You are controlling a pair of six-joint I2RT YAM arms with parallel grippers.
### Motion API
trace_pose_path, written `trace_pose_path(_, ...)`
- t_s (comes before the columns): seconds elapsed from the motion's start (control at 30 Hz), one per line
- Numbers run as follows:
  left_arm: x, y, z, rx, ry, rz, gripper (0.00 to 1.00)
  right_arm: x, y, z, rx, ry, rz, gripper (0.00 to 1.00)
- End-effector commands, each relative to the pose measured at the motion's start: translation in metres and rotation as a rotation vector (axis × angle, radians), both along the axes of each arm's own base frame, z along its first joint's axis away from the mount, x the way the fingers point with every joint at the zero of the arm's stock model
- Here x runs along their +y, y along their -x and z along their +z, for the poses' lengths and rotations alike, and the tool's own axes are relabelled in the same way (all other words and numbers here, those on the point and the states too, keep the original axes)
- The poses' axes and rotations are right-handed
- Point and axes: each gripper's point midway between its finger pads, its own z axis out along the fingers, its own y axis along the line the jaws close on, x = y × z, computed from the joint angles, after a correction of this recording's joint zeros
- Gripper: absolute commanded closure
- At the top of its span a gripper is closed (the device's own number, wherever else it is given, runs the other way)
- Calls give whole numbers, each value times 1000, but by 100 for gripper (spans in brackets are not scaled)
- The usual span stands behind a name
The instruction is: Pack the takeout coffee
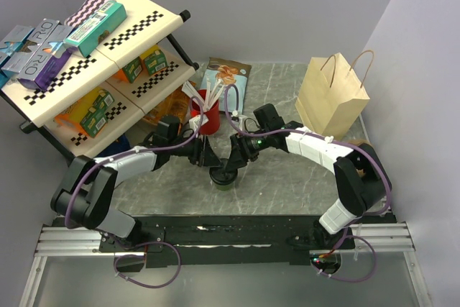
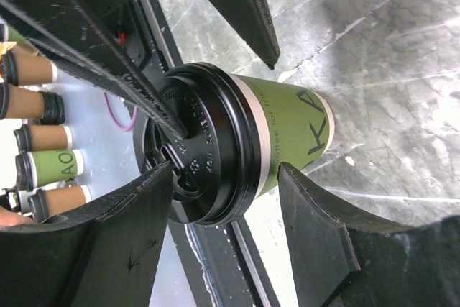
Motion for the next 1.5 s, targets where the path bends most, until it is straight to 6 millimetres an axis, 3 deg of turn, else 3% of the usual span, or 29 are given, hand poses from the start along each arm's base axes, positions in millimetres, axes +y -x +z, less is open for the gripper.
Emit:
trace_pose_path(0.0, -7, -10, 9, -68, 28, -17, 33, 1, -13, -2, -14, 13, -36, 33)
trace_pose_path(0.13, -9, -12, 7, -68, 42, -7, 34, 2, -13, -3, 3, 0, -44, 43)
trace_pose_path(0.33, -10, -14, -8, -35, 41, 13, 35, 4, -5, -3, 75, -75, -53, 49)
trace_pose_path(0.63, -5, -13, -36, 2, 1, 40, 37, -2, 7, -18, 150, -105, -73, 48)
trace_pose_path(0.93, 7, -15, -83, 113, -62, 120, 41, -6, 8, -35, 182, -56, -119, 48)
trace_pose_path(1.0, 8, -19, -83, 117, -48, 121, 40, -7, 10, -36, 185, -54, -117, 46)
trace_pose_path(1.07, 4, -19, -73, 105, -8, 85, 38, -7, 12, -26, 155, -82, -83, 40)
trace_pose_path(1.1, 3, -19, -69, 97, 2, 75, 37, -4, 4, -9, 85, -103, -65, 34)
trace_pose_path(1.17, 2, -19, -58, 70, 20, 61, 37, -9, 3, 3, -40, -89, 3, 27)
trace_pose_path(1.2, 2, -18, -57, 70, 19, 59, 37, -7, -5, 26, -129, -106, 25, 23)
trace_pose_path(1.27, 2, -16, -50, 55, 29, 51, 36, -13, -6, 36, -241, -84, 93, 20)
trace_pose_path(1.3, 2, -15, -45, 42, 37, 50, 36, -12, -12, 52, -308, -97, 110, 0)
trace_pose_path(1.47, 3, -16, -43, 22, 31, 46, 36, -8, -5, 61, -501, -77, 248, 0)
